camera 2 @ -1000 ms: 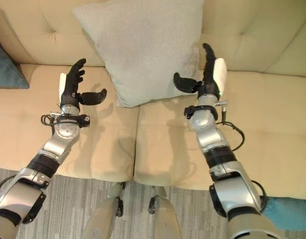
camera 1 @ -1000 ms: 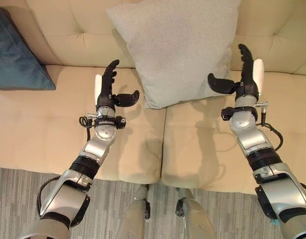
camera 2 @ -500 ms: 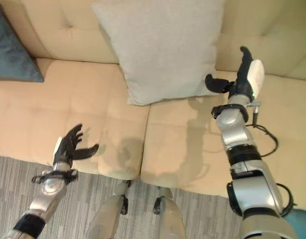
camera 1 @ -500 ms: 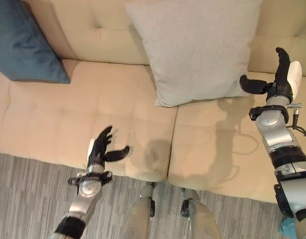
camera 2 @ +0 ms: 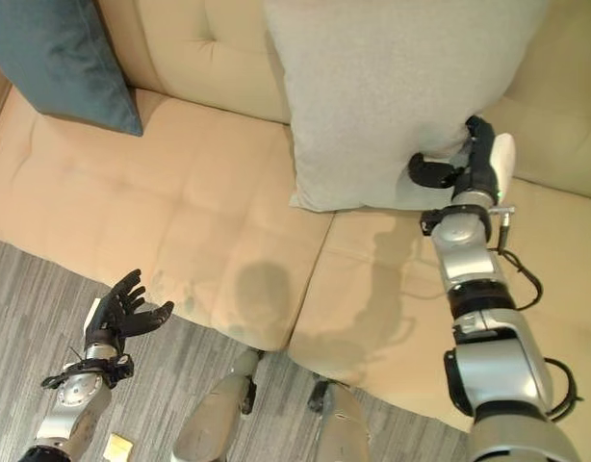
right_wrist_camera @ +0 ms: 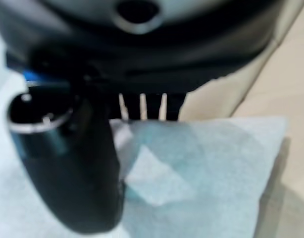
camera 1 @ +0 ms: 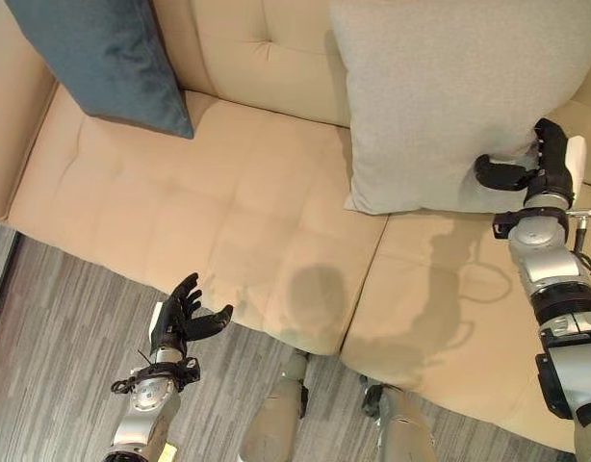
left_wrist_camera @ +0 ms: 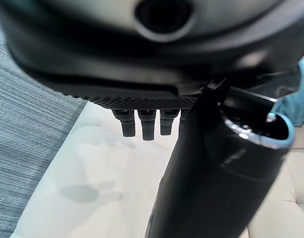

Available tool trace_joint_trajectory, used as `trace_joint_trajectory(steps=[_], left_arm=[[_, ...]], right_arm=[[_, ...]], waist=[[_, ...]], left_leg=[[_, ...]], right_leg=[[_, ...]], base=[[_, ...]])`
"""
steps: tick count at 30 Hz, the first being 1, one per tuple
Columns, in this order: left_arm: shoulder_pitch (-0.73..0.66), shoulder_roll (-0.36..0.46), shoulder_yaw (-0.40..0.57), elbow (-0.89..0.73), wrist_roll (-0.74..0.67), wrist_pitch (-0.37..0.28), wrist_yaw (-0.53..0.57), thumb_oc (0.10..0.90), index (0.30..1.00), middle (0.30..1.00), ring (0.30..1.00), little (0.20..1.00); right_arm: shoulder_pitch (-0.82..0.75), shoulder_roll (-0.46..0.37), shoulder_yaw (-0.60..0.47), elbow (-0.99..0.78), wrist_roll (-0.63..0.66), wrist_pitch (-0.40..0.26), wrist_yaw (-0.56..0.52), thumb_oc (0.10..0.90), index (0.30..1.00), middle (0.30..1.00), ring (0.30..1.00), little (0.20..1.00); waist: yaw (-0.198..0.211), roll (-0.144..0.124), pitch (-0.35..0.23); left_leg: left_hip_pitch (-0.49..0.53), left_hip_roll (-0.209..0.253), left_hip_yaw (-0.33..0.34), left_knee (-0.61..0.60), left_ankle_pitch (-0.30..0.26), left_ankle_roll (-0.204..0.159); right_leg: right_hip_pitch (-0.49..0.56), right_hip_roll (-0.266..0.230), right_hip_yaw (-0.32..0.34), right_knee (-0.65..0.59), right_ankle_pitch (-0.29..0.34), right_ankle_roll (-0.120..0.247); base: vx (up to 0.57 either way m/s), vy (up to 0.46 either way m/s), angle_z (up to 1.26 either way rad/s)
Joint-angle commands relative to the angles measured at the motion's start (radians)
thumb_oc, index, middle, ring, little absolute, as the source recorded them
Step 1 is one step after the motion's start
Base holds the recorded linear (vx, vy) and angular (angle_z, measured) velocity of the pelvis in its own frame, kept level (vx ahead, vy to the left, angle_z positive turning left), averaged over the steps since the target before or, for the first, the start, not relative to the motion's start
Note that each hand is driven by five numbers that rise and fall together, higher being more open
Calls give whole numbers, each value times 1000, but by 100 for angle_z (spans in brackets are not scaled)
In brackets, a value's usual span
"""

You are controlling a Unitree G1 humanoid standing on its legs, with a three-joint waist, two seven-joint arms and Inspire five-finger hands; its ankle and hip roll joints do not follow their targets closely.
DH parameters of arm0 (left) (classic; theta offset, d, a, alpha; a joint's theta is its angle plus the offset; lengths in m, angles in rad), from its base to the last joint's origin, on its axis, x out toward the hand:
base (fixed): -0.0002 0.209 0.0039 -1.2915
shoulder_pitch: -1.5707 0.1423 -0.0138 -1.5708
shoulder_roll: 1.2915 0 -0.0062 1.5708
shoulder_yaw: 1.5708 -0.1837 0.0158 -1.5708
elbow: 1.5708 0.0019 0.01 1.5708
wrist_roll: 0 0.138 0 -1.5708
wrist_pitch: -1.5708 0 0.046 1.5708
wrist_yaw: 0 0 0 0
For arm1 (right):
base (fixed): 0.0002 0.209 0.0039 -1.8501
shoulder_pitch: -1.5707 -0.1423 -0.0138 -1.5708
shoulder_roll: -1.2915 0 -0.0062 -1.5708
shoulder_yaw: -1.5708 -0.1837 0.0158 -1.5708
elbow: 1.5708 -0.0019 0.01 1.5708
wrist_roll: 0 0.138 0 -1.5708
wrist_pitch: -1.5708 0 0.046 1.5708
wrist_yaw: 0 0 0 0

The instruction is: Pick up all the scattered cushions and arrange them neatly on the sofa.

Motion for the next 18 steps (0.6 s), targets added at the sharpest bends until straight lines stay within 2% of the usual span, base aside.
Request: trace_joint_trajectory(steps=[1, 8, 15, 16, 17, 18], left_arm=[[-10, 46, 23, -63, -17, -91, -1, 800, 900, 900, 900, 900], [-7, 20, 15, -55, -26, -81, 5, 800, 900, 900, 900, 900], [-18, 8, -1, -63, -16, -79, 16, 800, 900, 900, 900, 900], [-20, 8, -1, -64, -15, -79, 16, 800, 900, 900, 900, 900], [-20, 8, -1, -64, -15, -79, 16, 800, 900, 900, 900, 900], [-25, 8, -1, -67, -14, -79, 14, 800, 900, 900, 900, 900]], right_arm=[[-64, -10, 53, -140, 49, -145, -11, 400, 300, 300, 300, 300], [-16, 91, -34, -134, 147, -174, -47, 400, 300, 300, 300, 300], [4, 161, -22, -132, 130, -169, -48, 400, 300, 300, 300, 300], [5, 160, -17, -130, 122, -166, -46, 431, 347, 347, 347, 347], [5, 160, -17, -130, 121, -166, -46, 544, 516, 516, 516, 516], [0, 146, -1, -123, 94, -155, -40, 800, 900, 900, 900, 900]], waist=[[35, -50, -75], [38, -42, -72], [34, -27, -68], [34, -25, -67], [34, -24, -67], [33, -22, -66]], left_leg=[[37, -28, 39, -11, -103, -28], [42, -31, 38, -11, -112, -23], [53, -34, 48, -11, -119, -18], [54, -36, 48, -11, -119, -17], [54, -36, 48, -11, -119, -17], [55, -37, 47, -11, -119, -16]], right_leg=[[72, 26, 14, -75, -109, 17], [74, 23, 13, -67, -115, 20], [76, 20, 25, -65, -113, 22], [76, 20, 26, -63, -112, 23], [76, 20, 26, -63, -112, 23], [78, 17, 26, -65, -111, 24]], base=[[17, 6, 7], [5, 3, 2], [-1, 26, 1], [0, 0, 0], [0, 0, 0], [0, 0, 0]])
